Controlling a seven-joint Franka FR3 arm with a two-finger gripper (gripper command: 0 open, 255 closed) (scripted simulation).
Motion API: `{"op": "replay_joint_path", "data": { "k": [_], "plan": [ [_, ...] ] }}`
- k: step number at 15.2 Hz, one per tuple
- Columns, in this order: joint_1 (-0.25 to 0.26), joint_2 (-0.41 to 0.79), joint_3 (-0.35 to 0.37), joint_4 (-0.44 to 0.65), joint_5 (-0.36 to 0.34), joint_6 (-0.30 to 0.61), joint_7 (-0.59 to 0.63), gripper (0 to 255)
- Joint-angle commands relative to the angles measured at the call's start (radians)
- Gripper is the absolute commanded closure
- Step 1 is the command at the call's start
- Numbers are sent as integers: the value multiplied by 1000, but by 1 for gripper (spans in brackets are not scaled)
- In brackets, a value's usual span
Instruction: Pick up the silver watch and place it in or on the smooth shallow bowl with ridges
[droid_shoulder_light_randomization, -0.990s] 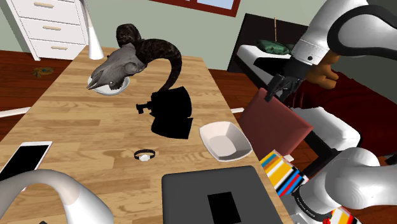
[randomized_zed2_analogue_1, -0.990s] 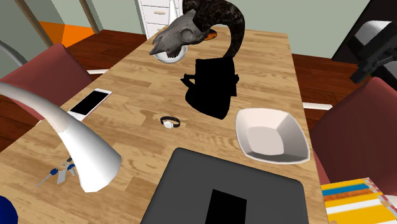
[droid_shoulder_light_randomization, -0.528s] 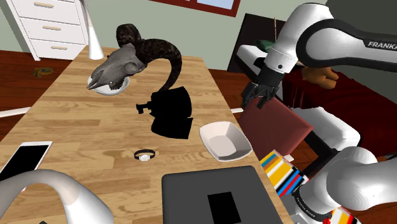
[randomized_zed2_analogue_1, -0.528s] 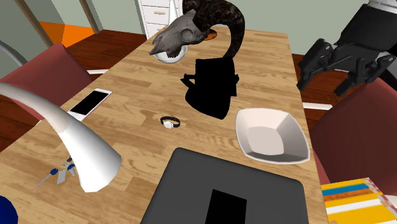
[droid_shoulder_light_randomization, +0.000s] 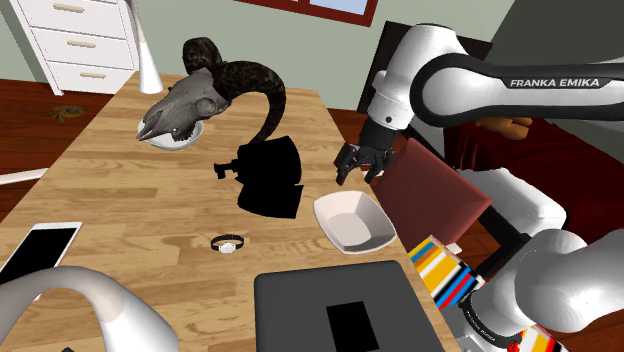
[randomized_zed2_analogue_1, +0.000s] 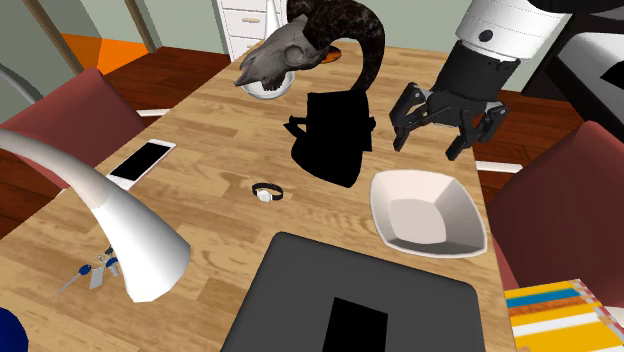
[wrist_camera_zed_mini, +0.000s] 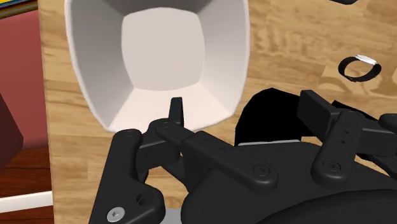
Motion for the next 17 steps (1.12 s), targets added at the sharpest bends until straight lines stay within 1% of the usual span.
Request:
{"op": "replay_joint_path", "data": {
  "k": [1, 5, 8, 13, 17],
  "plan": [
    [12, 63, 34, 32, 9, 38, 37, 0],
    [29, 194, 90, 104, 5, 106, 102, 0],
    [43, 297, 127, 170, -13, 149, 155, 0],
    [79, 480, 171, 303, -71, 205, 251, 0],
    [124, 631, 188, 433, -132, 229, 330, 0]
  ]
}}
